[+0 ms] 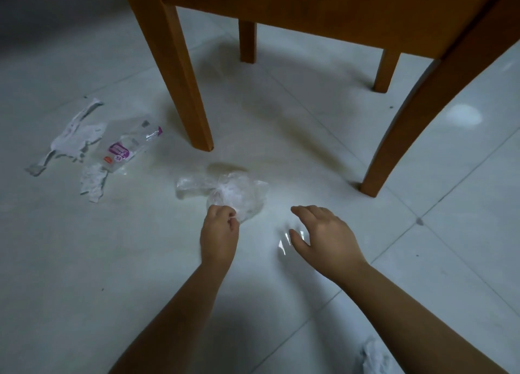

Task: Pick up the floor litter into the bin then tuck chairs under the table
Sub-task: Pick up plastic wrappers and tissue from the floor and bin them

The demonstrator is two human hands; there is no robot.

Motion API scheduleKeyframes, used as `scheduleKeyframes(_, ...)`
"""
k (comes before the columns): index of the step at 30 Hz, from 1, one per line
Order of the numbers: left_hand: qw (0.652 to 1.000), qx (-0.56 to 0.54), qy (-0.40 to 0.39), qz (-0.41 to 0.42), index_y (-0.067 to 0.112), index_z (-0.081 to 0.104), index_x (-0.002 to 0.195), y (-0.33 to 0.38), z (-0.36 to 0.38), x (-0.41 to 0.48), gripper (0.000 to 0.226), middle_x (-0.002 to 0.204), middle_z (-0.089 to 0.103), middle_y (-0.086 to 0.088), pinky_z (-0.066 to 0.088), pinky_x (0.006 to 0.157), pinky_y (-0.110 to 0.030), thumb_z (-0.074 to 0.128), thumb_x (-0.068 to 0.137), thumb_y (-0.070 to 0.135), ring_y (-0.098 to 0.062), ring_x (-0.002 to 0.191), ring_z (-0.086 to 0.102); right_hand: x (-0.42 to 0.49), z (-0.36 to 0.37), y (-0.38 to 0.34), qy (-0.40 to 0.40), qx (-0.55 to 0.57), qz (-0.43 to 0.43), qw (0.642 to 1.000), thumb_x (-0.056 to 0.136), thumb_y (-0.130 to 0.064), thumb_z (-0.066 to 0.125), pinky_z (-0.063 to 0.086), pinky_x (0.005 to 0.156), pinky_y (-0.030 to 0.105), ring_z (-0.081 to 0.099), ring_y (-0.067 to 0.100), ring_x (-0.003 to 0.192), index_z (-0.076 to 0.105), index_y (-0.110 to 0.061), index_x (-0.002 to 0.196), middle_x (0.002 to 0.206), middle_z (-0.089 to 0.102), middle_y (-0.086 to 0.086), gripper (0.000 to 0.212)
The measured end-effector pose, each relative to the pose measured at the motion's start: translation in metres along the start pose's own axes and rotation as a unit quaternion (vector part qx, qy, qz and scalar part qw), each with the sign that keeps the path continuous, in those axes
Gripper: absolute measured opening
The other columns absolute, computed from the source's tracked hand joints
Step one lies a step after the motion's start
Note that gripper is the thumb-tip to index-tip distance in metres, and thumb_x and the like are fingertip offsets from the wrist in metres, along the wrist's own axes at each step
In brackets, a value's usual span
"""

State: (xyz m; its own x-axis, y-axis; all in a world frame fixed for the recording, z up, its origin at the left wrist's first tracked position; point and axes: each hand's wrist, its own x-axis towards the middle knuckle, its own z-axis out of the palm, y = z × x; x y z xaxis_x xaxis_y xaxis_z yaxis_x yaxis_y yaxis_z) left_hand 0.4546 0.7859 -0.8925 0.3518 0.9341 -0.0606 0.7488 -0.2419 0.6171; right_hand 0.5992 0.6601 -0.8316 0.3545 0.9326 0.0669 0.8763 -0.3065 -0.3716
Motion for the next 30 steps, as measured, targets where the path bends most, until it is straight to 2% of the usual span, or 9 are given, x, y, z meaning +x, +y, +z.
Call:
scheduleKeyframes(6, 0.996, -0.082, -0.006, 0.02, 0.003, 0.063, 0.089, 0.023, -0.015, -0.042, 0.009, 0.095, 0.058, -0.009, 0.036, 0.072, -0.014, 0.055, 0.086, 0.001, -0.019, 0.08, 0.055, -0.044, -0.028, 0.039, -0.02, -0.039, -0.024, 0.999, 0.07, -0.026, 0.061, 0.055, 0.062, 0.035, 0.068, 0.029, 0.079, 0.067, -0.006, 0.101, 0.092, 0.071, 0.009, 0.037)
scheduleKeyframes(9, 0.993, -0.115, -0.014, 0.027, 0.003, 0.063, 0.088, 0.036, -0.015, -0.069, 0.007, 0.093, 0.059, -0.005, 0.037, 0.071, -0.008, 0.057, 0.086, 0.001, -0.016, 0.08, 0.056, -0.073, -0.038, 0.053, -0.02, -0.047, -0.036, 0.998, 0.078, -0.033, 0.049, 0.054, 0.064, 0.032, 0.068, 0.025, 0.081, 0.068, -0.008, 0.1, 0.093, 0.071, 0.006, 0.038)
scheduleKeyframes(12, 0.99, -0.128, -0.031, 0.043, 0.004, 0.063, 0.086, 0.049, -0.013, -0.094, 0.007, 0.089, 0.057, -0.003, 0.036, 0.067, -0.001, 0.058, 0.084, 0.0, -0.011, 0.075, 0.053, -0.1, -0.041, 0.064, -0.027, -0.037, -0.034, 0.998, 0.078, -0.037, 0.043, 0.053, 0.061, 0.031, 0.068, 0.024, 0.079, 0.067, -0.01, 0.1, 0.092, 0.071, 0.004, 0.043)
scheduleKeyframes(15, 0.988, -0.123, -0.045, 0.078, 0.007, 0.063, 0.083, 0.057, -0.01, -0.118, 0.01, 0.085, 0.057, -0.002, 0.035, 0.064, -0.003, 0.059, 0.082, -0.002, -0.007, 0.069, 0.05, -0.131, -0.036, 0.073, -0.052, -0.024, -0.022, 0.998, 0.077, -0.042, 0.045, 0.053, 0.057, 0.031, 0.067, 0.023, 0.078, 0.066, -0.012, 0.102, 0.091, 0.071, 0.003, 0.045)
scheduleKeyframes(19, 0.986, -0.105, -0.049, 0.12, 0.006, 0.062, 0.082, 0.059, -0.009, -0.145, 0.011, 0.08, 0.054, 0.0, 0.034, 0.062, -0.003, 0.06, 0.079, -0.005, -0.004, 0.071, 0.046, -0.17, -0.025, 0.085, -0.087, -0.015, -0.025, 0.996, 0.076, -0.046, 0.049, 0.053, 0.053, 0.031, 0.065, 0.021, 0.072, 0.066, -0.014, 0.102, 0.088, 0.07, 0.001, 0.045)
scheduleKeyframes(23, 0.987, -0.096, -0.061, 0.118, 0.007, 0.062, 0.081, 0.052, -0.014, -0.166, 0.011, 0.078, 0.054, -0.001, 0.035, 0.06, -0.004, 0.061, 0.08, -0.005, -0.005, 0.069, 0.046, -0.206, -0.012, 0.091, -0.114, 0.014, -0.015, 0.993, 0.076, -0.045, 0.05, 0.048, 0.051, 0.027, 0.06, 0.019, 0.065, 0.066, -0.016, 0.101, 0.081, 0.066, -0.001, 0.041)
scheduleKeyframes(26, 0.986, -0.093, -0.066, 0.119, 0.007, 0.062, 0.081, 0.047, -0.015, -0.178, 0.009, 0.079, 0.055, -0.001, 0.036, 0.061, -0.004, 0.061, 0.08, -0.002, -0.007, 0.065, 0.047, -0.219, -0.001, 0.093, -0.132, 0.025, -0.013, 0.991, 0.073, -0.04, 0.059, 0.044, 0.051, 0.025, 0.058, 0.018, 0.065, 0.066, -0.017, 0.1, 0.08, 0.063, -0.002, 0.036)
scheduleKeyframes(30, 0.985, -0.104, -0.071, 0.117, 0.011, 0.061, 0.079, 0.044, -0.017, -0.191, 0.006, 0.08, 0.056, 0.001, 0.035, 0.061, -0.004, 0.056, 0.078, 0.007, 0.004, 0.073, 0.048, -0.226, 0.012, 0.096, -0.155, 0.04, 0.003, 0.987, 0.066, -0.034, 0.069, 0.047, 0.049, 0.03, 0.059, 0.022, 0.069, 0.065, -0.019, 0.098, 0.084, 0.061, 0.001, 0.036)
